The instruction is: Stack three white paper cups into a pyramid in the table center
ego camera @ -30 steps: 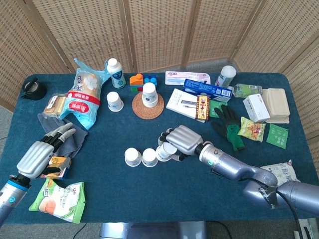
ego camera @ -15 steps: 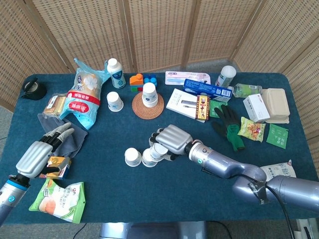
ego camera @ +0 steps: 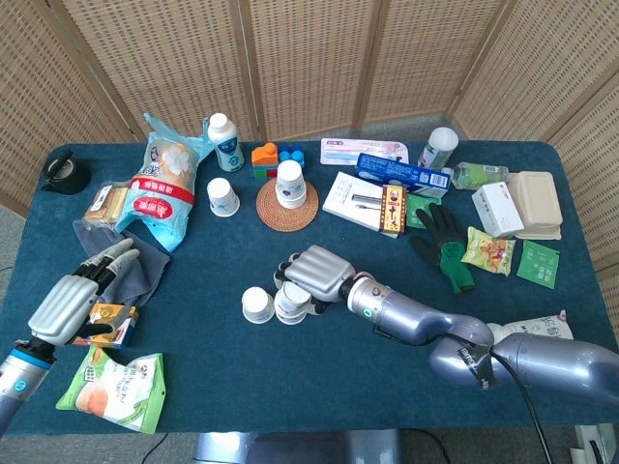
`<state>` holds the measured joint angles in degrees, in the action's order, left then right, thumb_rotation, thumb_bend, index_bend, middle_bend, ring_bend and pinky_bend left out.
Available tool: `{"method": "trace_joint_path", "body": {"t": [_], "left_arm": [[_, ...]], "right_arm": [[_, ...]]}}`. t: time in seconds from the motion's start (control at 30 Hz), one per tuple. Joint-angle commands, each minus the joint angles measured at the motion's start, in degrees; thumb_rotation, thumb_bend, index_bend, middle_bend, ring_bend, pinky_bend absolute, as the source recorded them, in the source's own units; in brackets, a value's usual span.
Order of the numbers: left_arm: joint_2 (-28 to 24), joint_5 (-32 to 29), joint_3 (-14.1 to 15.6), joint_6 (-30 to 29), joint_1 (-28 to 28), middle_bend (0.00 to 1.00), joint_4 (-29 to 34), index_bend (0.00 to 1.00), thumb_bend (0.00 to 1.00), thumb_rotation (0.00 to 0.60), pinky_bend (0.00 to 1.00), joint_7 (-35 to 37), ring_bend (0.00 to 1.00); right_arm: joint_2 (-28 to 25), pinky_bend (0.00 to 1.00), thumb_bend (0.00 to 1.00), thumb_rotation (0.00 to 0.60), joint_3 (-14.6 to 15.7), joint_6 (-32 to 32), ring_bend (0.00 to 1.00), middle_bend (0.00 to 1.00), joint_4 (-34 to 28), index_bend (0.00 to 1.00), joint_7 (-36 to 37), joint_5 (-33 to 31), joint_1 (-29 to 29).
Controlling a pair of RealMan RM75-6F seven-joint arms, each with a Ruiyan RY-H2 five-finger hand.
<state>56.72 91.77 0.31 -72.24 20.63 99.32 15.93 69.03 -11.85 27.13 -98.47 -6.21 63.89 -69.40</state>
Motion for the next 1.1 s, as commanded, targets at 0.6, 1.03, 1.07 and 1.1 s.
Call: {"method": "trace_joint_path", "body": {"t": [0.6, 1.03, 1.07, 1.1], "left_arm": [[0.9, -0.6, -0.4, 1.0, 0.5, 0.0, -1.2, 0.0, 0.48, 0.6, 0.14, 0.9, 0.0], [0.9, -0.7, -0.5, 0.7, 0.3, 0.0, -1.9, 0.0, 0.48, 0.6, 0.14, 1.7, 0.0], [0.9, -0.7, -0.5, 0.7, 0.2, 0.0, -2.0, 0.0, 0.48, 0.6, 0.14, 1.8, 0.0], [0.9, -0.8, -0.4, 0.7, 0.2, 0.0, -2.0, 0.0, 0.48, 0.6, 0.14, 1.9, 0.0]], "right_arm": [[2.1, 0.65, 0.39, 0.6, 1.0, 0.6, 0.27, 0.32, 2.6, 0.41, -1.2, -3.9, -3.4], [3.4, 0.65, 0.39, 0.6, 1.6, 0.1, 0.27, 0.32, 2.8, 0.4, -1.9, -5.7, -5.8], [3.4, 0.65, 0.39, 0.6, 1.7, 0.1, 0.27, 0.32, 2.9, 0.4, -2.0, -5.9, -6.0], [3.5, 0.65, 0.39, 0.6, 1.7, 0.2, 0.27, 0.32, 3.0, 0.4, -2.2, -6.1, -6.2]]}}
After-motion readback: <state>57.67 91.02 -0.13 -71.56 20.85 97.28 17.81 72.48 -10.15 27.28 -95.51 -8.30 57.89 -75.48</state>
